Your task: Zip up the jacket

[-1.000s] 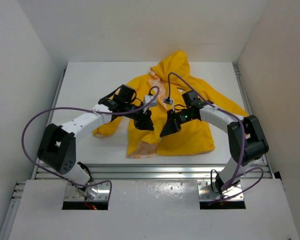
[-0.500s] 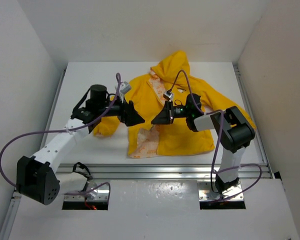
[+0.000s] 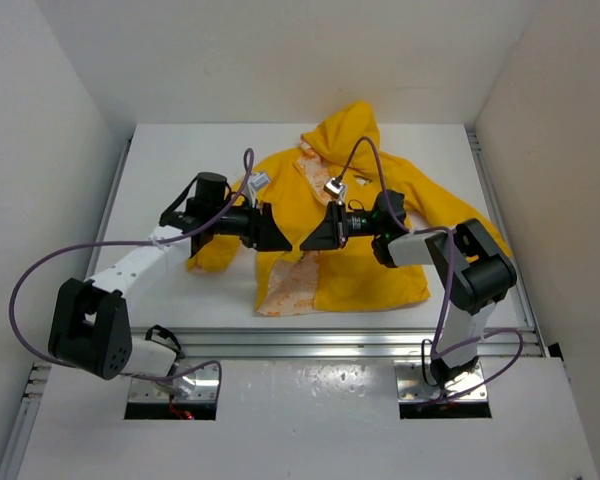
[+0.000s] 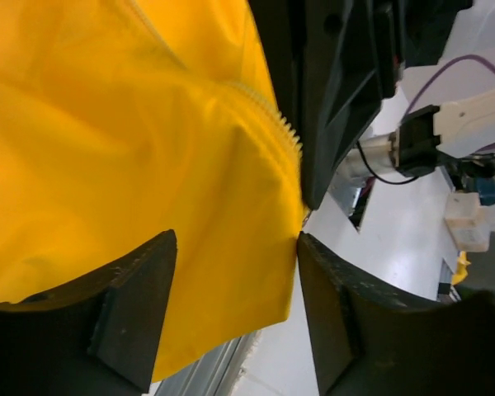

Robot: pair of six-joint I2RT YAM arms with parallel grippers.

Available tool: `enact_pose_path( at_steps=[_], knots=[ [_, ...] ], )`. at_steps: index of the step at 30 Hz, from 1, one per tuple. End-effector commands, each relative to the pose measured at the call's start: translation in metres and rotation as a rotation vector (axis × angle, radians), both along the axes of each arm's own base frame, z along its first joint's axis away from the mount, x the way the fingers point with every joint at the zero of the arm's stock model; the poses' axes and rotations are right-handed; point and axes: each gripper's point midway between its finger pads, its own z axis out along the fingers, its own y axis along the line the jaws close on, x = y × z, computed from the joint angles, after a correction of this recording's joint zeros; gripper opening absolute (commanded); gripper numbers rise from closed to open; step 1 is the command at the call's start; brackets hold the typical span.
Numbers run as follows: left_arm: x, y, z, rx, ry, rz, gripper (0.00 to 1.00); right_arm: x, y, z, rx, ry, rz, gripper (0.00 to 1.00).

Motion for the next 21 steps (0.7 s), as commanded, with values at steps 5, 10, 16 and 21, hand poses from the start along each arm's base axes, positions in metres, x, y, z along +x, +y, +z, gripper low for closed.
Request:
enact_pose_path(
  at_steps=[5, 10, 16, 21],
  knots=[
    [-0.008, -0.022, 0.036, -0.101, -0.088, -0.142, 0.57, -0.004, 0.001, 0.011, 0.018, -0.134, 0.012, 0.00],
    [-0.019, -0.027, 0.035, -0.114, -0.071, -0.187, 0.57, -0.001, 0.002, 0.009, 0.011, -0.130, 0.015, 0.00],
    [-0.020, -0.021, 0.020, -0.044, -0.083, -0.201, 0.57, 0.000, 0.003, 0.012, 0.008, -0.161, 0.048, 0.00],
    [-0.020, -0.010, 0.001, 0.086, -0.106, -0.268, 0.56, -0.009, 0.000, 0.012, 0.003, -0.191, 0.102, 0.00]
  ],
)
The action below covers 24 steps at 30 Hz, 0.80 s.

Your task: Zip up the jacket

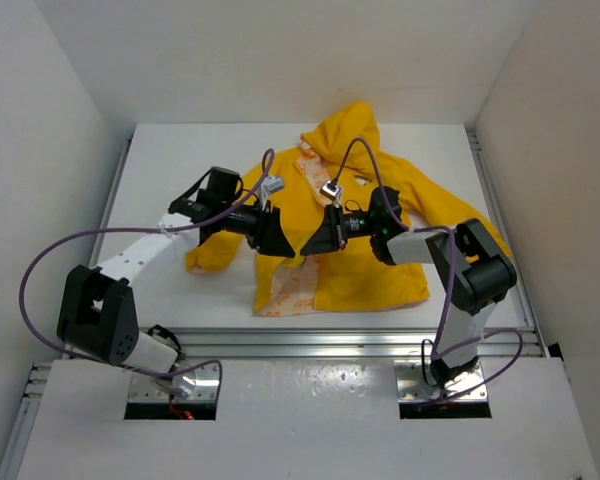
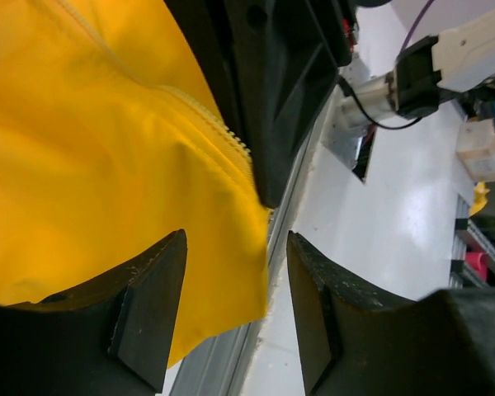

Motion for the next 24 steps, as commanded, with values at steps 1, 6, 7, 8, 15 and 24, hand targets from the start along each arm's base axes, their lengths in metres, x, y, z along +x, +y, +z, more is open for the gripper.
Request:
enact_pose_path(
  at_steps=[1, 6, 7, 8, 15, 24],
  knots=[
    [0.000, 0.006, -0.002, 0.074, -0.080, -0.072, 0.57, -0.009, -0.001, 0.021, 0.036, -0.155, 0.071, 0.00],
    [-0.009, 0.003, -0.004, 0.089, -0.060, -0.125, 0.59, -0.017, -0.003, 0.015, 0.012, -0.149, 0.094, 0.00],
    [-0.008, 0.003, -0.004, 0.089, -0.073, -0.131, 0.59, -0.018, -0.003, 0.015, 0.011, -0.151, 0.097, 0.00],
    [-0.012, 0.000, -0.005, 0.092, -0.073, -0.148, 0.60, -0.017, -0.003, 0.015, 0.011, -0.151, 0.094, 0.00],
    [-0.023, -0.011, 0.011, -0.005, -0.051, -0.205, 0.67, -0.010, -0.001, 0.014, -0.001, -0.133, 0.054, 0.00],
    [-0.021, -0.014, 0.011, -0.053, -0.015, -0.082, 0.60, 0.003, 0.002, 0.033, 0.041, -0.073, -0.031, 0.00]
  ],
)
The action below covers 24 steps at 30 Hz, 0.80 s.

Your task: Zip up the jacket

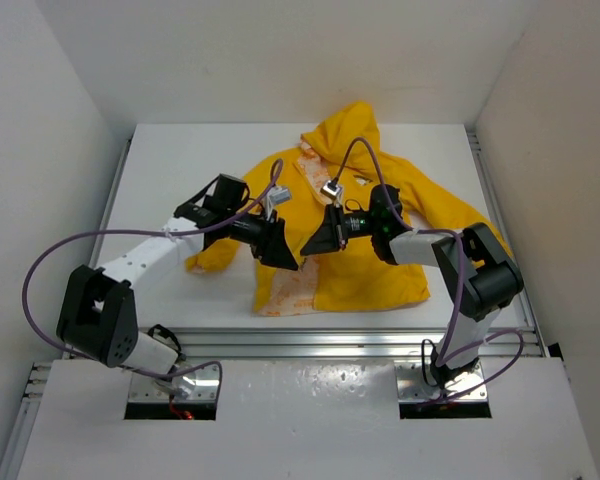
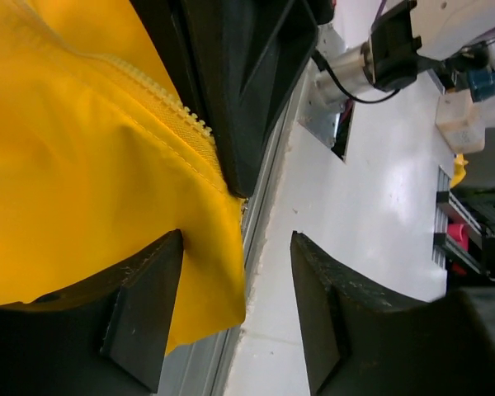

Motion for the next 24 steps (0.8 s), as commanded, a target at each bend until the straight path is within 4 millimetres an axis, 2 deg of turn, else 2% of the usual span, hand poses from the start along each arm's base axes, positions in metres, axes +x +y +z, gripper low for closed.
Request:
enact_pose_path(
  at_steps=[1, 3, 5, 10, 16, 24],
  knots=[
    [0.002, -0.005, 0.017, -0.058, -0.030, 0.030, 0.60, 0.010, 0.004, 0.031, 0.067, -0.065, -0.047, 0.00],
    [0.006, -0.004, 0.016, -0.065, -0.016, 0.066, 0.58, 0.011, 0.005, 0.035, 0.077, -0.053, -0.053, 0.00],
    [0.014, -0.003, 0.026, -0.100, -0.048, 0.093, 0.56, 0.011, 0.005, 0.034, 0.076, -0.041, -0.059, 0.00],
    [0.019, -0.001, 0.028, -0.119, -0.026, 0.120, 0.46, 0.009, 0.004, 0.034, 0.076, -0.046, -0.050, 0.00],
    [0.021, -0.004, 0.037, -0.145, -0.046, 0.107, 0.46, 0.004, 0.002, 0.028, 0.062, -0.071, -0.016, 0.00],
    [0.013, -0.007, 0.034, -0.141, -0.064, 0.067, 0.44, 0.003, 0.002, 0.027, 0.053, -0.073, -0.008, 0.00]
  ],
)
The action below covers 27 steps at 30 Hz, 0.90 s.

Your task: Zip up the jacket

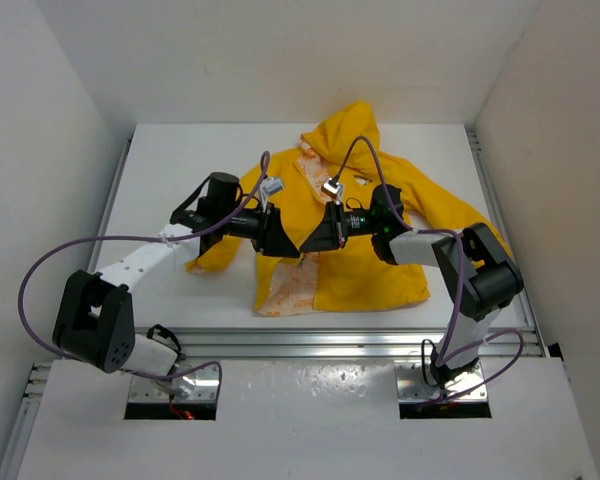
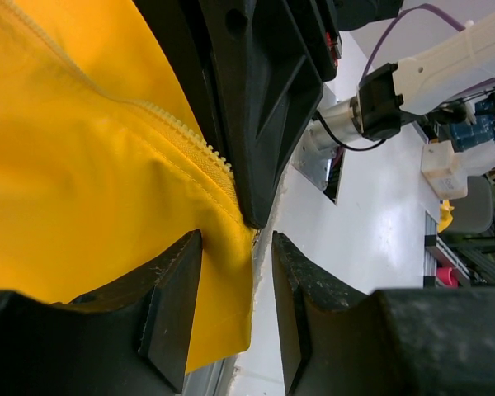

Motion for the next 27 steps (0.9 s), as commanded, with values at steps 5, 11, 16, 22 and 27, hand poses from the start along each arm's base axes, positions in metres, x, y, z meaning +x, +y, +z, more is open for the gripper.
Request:
enact_pose_path(
  at_steps=[5, 11, 16, 22, 27],
  knots=[
    [-0.011, -0.003, 0.013, -0.024, -0.074, -0.059, 0.43, 0.001, 0.001, 0.019, 0.038, -0.111, 0.015, 0.00],
    [-0.010, -0.001, 0.007, -0.006, -0.077, -0.061, 0.43, 0.000, 0.001, 0.020, 0.039, -0.113, 0.021, 0.00],
    [-0.011, -0.003, -0.002, 0.012, -0.073, -0.071, 0.40, 0.000, 0.001, 0.021, 0.040, -0.120, 0.026, 0.00],
    [-0.008, -0.008, -0.001, 0.012, -0.073, -0.080, 0.39, 0.002, 0.002, 0.019, 0.036, -0.118, 0.018, 0.00],
    [-0.006, -0.009, -0.001, 0.012, -0.082, -0.083, 0.36, 0.003, 0.003, 0.020, 0.037, -0.118, 0.018, 0.00]
  ],
)
